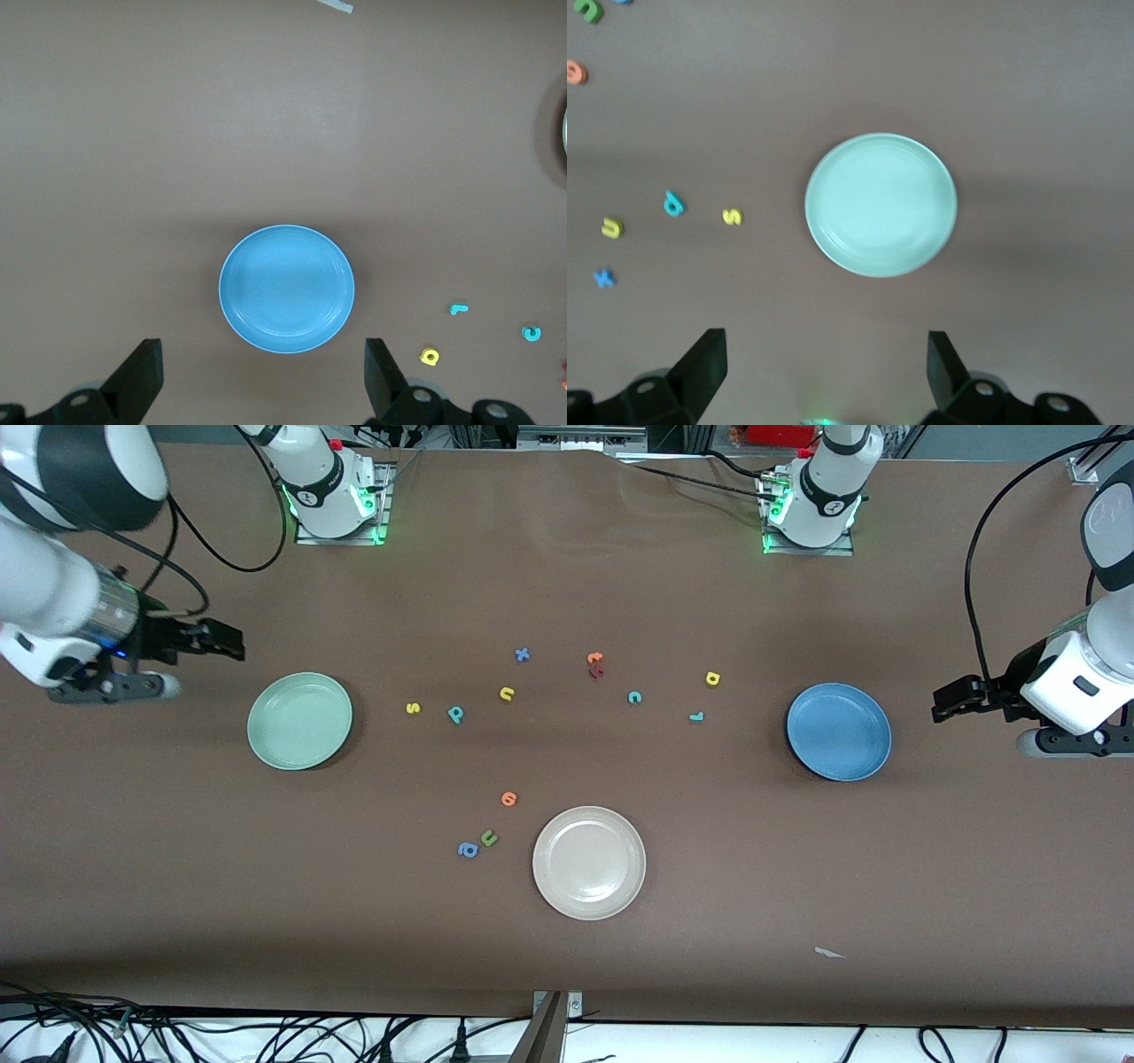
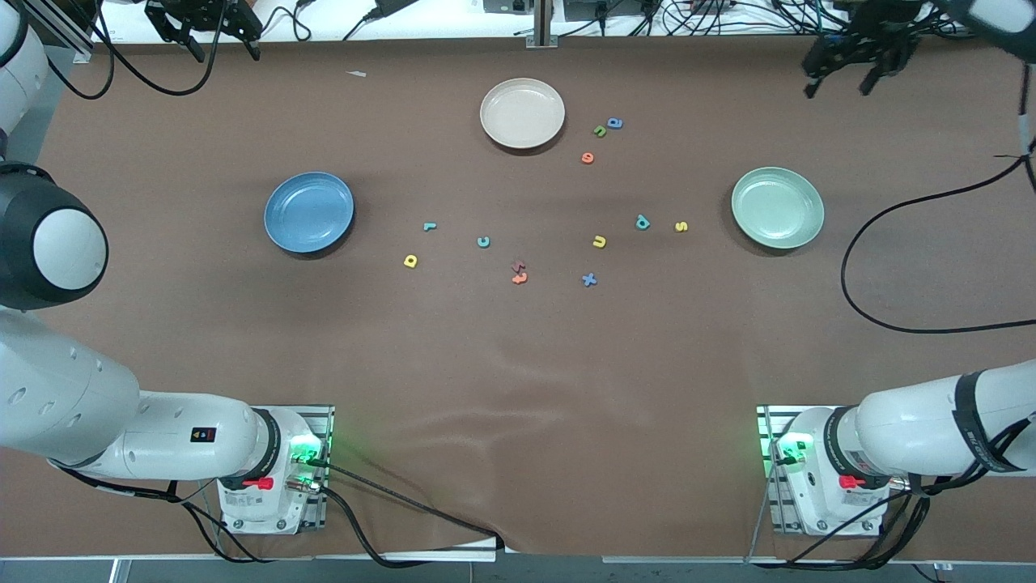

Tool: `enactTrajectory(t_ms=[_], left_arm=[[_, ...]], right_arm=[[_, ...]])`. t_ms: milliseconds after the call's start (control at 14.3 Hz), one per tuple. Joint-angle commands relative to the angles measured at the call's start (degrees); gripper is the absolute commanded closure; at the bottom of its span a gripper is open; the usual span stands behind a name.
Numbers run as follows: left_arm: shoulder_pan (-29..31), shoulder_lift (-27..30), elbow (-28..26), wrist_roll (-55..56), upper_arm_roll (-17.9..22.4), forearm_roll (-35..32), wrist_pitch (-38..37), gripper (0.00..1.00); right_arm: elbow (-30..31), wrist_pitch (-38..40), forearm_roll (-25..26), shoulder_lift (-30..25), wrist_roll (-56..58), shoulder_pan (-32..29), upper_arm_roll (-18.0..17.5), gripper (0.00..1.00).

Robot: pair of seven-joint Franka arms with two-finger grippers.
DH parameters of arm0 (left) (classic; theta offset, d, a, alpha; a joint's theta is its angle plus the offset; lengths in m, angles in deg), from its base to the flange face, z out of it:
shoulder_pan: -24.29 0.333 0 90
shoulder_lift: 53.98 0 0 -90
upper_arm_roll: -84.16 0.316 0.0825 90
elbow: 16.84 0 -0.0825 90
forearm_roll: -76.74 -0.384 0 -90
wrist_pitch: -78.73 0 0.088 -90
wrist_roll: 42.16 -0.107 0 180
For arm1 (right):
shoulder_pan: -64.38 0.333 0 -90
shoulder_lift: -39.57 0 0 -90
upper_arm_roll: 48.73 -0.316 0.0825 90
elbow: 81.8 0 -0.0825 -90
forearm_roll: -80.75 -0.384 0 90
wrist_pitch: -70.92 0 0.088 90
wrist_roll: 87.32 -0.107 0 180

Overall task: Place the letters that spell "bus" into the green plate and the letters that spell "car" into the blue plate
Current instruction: 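Grasp the yellow s with the right gripper while the left gripper reaches letters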

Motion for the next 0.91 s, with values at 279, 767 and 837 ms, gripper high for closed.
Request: enactTrajectory(t_ms=[279,767,837], left_arm=[[-0.20,-0.53,-0.05,-0.50,0.26,0.97,-0.83,0.00],[-0.20,-1.32,-0.13,-0.58,0.17,0.97,-0.83,0.00],[-0.20,-1.32,-0.13,-0.58,0.17,0.97,-0.83,0.00]], right_arm=[[17.75,-25.49,0.79,3.12,-17.45,10.12,0.01,0.00],[21.65,-36.24,1.05,9.35,-24.05,14.34,0.01,0.06],[21.82,-37.91,1.05,10.41,-24.32,14.52,0.01,0.06]])
